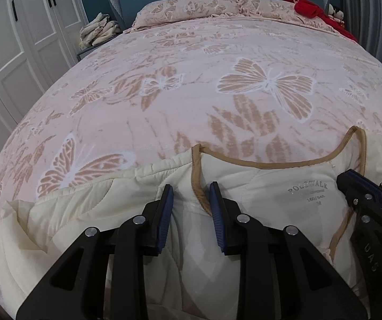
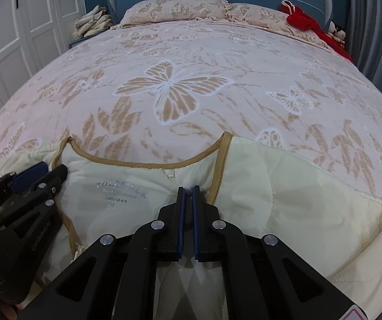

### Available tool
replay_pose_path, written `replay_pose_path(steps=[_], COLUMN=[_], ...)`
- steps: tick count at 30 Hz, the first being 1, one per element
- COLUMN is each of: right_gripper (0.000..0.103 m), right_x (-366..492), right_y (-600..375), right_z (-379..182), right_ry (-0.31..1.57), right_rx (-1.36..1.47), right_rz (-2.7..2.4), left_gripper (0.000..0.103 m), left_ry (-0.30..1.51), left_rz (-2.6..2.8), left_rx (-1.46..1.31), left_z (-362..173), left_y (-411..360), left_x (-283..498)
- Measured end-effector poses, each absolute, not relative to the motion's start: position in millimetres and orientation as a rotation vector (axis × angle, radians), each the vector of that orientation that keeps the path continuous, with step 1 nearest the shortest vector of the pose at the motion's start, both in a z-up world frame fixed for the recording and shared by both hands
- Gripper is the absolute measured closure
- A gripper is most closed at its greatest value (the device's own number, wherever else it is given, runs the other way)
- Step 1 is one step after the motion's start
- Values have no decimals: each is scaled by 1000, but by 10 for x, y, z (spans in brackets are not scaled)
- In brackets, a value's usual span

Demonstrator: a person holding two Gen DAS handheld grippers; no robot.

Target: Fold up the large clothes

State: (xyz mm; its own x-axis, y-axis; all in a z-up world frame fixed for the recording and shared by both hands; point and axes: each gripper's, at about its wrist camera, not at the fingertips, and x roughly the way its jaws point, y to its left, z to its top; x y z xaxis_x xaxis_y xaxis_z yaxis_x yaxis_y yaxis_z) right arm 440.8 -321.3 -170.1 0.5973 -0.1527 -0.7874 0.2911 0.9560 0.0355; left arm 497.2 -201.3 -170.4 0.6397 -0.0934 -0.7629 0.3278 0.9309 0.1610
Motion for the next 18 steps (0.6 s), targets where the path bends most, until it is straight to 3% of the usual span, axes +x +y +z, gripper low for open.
replay_pose_path(steps=[2,3,4,5,6,7,12,18], right_gripper=[102,100,83,74,50,42,40,33], right_x=[4356,4294,4129,3895,3664,3485,2161,422], right_y=[-3288,-3335,-3416,-3490,-3536,-3562,-3635,-3684], right_z=[-1604,-1518,-1325,-1102,-911,-794,-514,-707], right_ry=[883,865,813,745,694,671,743,929], right_rx=[216,233,267,311,343,355,344,365], right_rz=[-245,-270,-337,-385,-384,-367,-312,-356], left_gripper=[73,67,61,54,39,33,23,22], left_ry=[859,869,856,833,806,797,892,1102], left_rz=[-262,-267,-226,-181,-161,-184,-231,-203], left_rx=[256,192,117,65,-1,-52,-43,-37], left_z=[-1622,-1508,-1354,-1232,-1069,-923,-696,-1022], left_y=[-1939,-1810,-1624,-1460,-1233,-1013,-107,904], left_x=[4980,4977,4930,4872,4772,4652,3853,2536])
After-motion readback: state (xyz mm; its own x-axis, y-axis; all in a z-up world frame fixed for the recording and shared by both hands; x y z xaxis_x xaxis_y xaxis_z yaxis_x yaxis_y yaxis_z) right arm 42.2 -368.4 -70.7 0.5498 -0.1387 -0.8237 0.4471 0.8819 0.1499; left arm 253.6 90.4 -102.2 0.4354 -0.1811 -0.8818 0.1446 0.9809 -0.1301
